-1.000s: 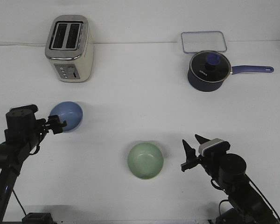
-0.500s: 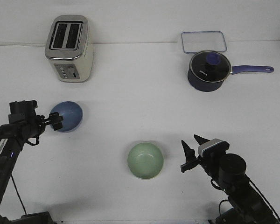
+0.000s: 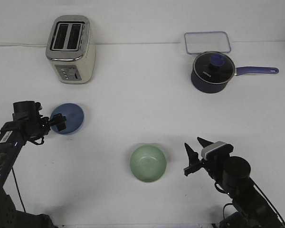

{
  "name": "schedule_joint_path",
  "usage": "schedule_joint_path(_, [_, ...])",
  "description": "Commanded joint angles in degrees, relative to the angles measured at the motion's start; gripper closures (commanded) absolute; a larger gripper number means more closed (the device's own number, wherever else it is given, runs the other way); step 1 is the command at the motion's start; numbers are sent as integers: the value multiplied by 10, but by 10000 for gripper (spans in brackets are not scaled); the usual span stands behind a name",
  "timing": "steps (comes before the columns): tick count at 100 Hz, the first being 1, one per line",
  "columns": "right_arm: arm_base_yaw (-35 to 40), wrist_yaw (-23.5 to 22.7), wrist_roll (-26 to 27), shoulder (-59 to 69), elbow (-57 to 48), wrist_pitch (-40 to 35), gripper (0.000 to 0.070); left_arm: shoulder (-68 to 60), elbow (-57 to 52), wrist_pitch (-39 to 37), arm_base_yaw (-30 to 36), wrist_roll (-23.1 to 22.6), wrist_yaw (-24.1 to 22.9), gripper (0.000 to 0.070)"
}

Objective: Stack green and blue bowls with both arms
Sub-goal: 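Grasp the blue bowl rim with the left gripper and lift it, then carry the blue bowl over the green bowl and lower it inside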

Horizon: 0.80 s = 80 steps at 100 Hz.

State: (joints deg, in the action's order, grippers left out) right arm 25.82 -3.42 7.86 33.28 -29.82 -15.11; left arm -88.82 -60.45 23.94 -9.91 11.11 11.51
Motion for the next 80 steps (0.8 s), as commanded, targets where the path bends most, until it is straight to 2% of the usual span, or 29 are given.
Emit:
schedule_joint_path(1, [3, -2, -4, 2, -5, 5, 353, -11, -11, -3, -2, -1, 2, 536])
schedule_joint_path(6, [3, -2, -4, 1, -5, 5, 353, -11, -11, -2, -2, -5, 7, 699])
schedule_joint_path(28, [3, -2, -4, 2, -5, 5, 353, -9, -13, 2, -2, -14, 26, 687])
schedule_joint_path(52, [3, -2, -4, 1, -5, 5, 353, 47, -21, 3, 9, -16, 97, 687])
schedule_joint_path(68, [3, -2, -4, 2, -5, 5, 353, 116, -21, 18, 37, -16, 167, 687])
schedule_joint_path(80, [3, -2, -4, 2, -5, 5, 353, 163, -21, 34, 81, -16, 177, 687])
